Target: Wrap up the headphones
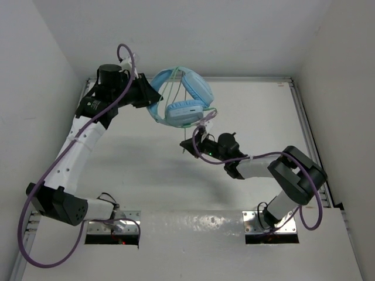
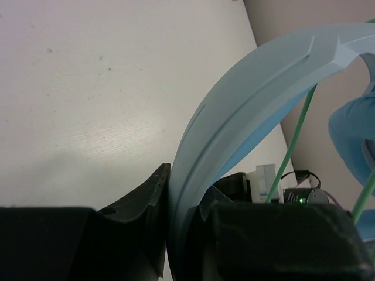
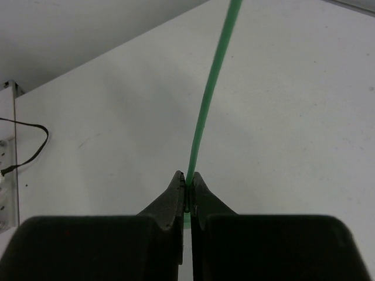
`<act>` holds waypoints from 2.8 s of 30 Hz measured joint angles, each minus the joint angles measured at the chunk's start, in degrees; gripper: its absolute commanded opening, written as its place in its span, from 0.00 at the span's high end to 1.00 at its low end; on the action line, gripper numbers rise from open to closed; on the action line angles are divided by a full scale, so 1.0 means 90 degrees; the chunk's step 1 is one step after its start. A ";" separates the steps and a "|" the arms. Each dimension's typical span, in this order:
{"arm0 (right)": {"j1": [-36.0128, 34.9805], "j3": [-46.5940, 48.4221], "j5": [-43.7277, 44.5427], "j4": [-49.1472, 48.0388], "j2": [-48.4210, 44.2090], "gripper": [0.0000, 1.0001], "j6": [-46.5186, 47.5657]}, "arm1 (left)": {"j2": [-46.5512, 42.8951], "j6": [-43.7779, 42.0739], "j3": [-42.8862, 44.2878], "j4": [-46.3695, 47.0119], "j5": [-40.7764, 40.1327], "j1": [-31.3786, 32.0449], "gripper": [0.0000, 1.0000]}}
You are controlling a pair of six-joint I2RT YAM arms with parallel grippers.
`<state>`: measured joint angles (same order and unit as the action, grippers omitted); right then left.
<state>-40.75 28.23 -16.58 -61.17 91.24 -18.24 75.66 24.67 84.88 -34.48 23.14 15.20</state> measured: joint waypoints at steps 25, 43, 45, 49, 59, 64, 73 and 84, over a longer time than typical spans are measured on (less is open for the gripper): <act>-0.1821 0.3793 -0.0114 0.4566 0.1156 1.00 0.1377 | 0.1712 -0.1299 -0.1350 0.0860 -0.2752 -0.0359 1.00; -0.1632 0.4794 0.2327 0.7584 0.0639 1.00 0.4073 | 0.1695 -0.3436 -0.2686 0.1991 -0.4592 0.0969 1.00; -0.1362 0.4347 0.2123 0.7113 0.0500 1.00 0.4146 | 0.1617 -0.3529 -0.2686 0.1996 -0.4367 0.0996 1.00; -0.0595 0.3053 0.1042 0.5588 0.0104 1.00 0.3830 | 0.1494 -0.3543 -0.2688 0.2132 -0.3774 0.1073 1.00; -0.0486 0.2737 0.0056 0.4000 0.0029 1.00 0.3633 | 0.1574 -0.3718 -0.2574 0.1996 -0.3104 0.1134 1.00; -0.0503 0.2737 0.0039 0.3993 0.0049 1.00 0.3803 | 0.1843 -0.3740 -0.2385 0.1877 -0.3024 0.1134 1.00; -0.0537 0.2837 0.0095 0.3900 0.0197 1.00 0.4449 | 0.1858 -0.3762 -0.2370 0.1802 -0.2982 0.1134 1.00; -0.0401 0.2708 0.0066 0.3087 0.0566 1.00 0.4413 | 0.1858 -0.3808 -0.2370 0.1763 -0.2902 0.1134 1.00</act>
<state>-44.36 52.60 -15.99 -33.39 96.33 21.47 92.38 -9.61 63.55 -18.61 -2.98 25.41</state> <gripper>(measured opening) 0.009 0.139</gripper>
